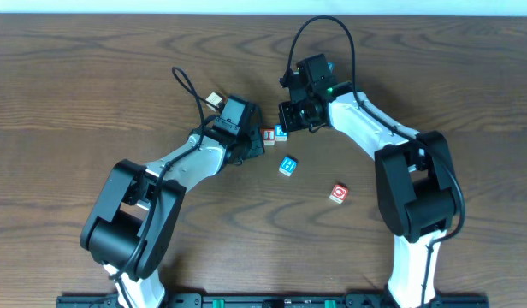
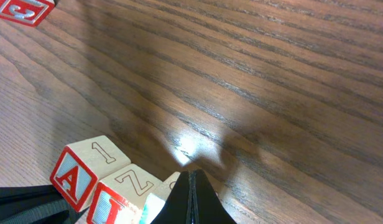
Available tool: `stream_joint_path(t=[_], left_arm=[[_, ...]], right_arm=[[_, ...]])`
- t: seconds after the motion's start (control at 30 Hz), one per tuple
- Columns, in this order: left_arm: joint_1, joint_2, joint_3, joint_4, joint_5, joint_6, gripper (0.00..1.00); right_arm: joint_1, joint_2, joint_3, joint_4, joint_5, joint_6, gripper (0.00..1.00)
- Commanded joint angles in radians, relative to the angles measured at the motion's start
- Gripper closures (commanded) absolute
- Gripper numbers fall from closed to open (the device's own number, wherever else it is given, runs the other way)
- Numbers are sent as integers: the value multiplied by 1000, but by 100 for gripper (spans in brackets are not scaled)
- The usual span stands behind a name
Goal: Spell out Ai2
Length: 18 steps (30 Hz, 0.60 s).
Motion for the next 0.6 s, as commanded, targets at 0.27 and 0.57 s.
stream_joint_path(t=[0.27, 0.57], left_arm=[[7, 16, -5, 3, 3, 22, 94], [7, 16, -5, 3, 3, 22, 94]], right_arm=[[7, 11, -6, -25, -16, -22, 99], [8, 11, -6, -23, -31, -46, 99]])
